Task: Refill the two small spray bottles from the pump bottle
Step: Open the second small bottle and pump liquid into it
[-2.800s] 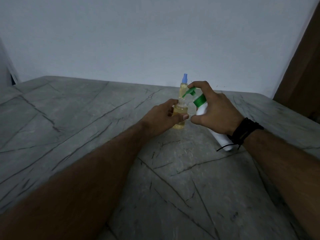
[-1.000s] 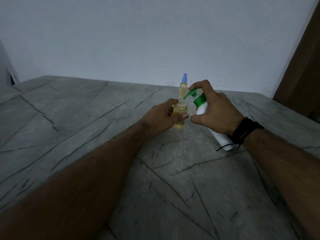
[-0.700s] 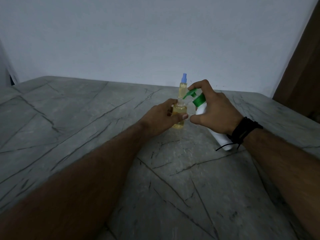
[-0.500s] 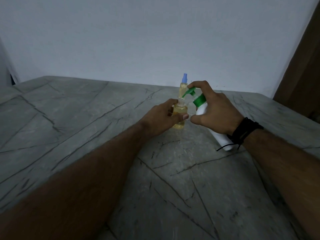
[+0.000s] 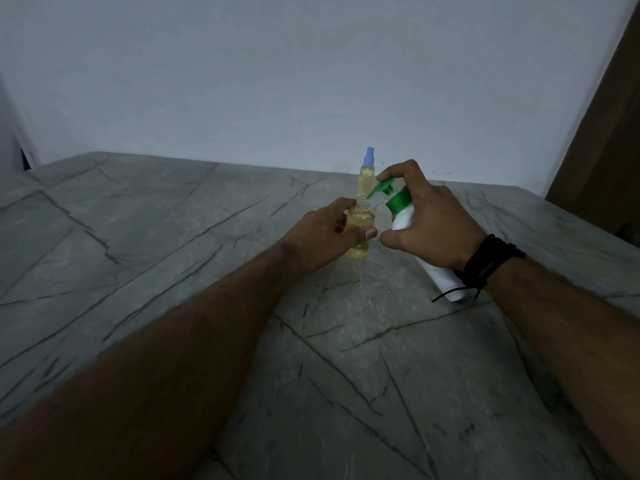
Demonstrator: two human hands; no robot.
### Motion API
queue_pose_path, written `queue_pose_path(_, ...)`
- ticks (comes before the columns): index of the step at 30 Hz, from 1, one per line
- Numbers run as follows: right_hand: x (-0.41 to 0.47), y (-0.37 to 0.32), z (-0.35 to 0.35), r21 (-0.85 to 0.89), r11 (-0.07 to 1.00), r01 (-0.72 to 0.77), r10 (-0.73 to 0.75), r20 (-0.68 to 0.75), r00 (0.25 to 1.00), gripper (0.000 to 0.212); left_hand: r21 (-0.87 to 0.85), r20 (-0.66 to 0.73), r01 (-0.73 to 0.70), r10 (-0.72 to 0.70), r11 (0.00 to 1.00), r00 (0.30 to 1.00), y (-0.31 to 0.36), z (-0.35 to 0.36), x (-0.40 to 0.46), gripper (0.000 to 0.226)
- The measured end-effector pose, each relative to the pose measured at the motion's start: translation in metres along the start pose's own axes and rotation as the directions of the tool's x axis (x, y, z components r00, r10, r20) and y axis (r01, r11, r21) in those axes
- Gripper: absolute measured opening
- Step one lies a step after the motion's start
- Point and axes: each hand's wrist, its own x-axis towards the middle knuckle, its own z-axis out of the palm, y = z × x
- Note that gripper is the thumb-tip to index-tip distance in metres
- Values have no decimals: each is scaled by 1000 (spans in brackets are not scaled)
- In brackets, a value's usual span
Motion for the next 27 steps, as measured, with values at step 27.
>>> queue_pose_path(27,1,14,3,62,995,-83,94,-197,976,87,-42,-11,-21,21,999,1000,0,-2,-3,61)
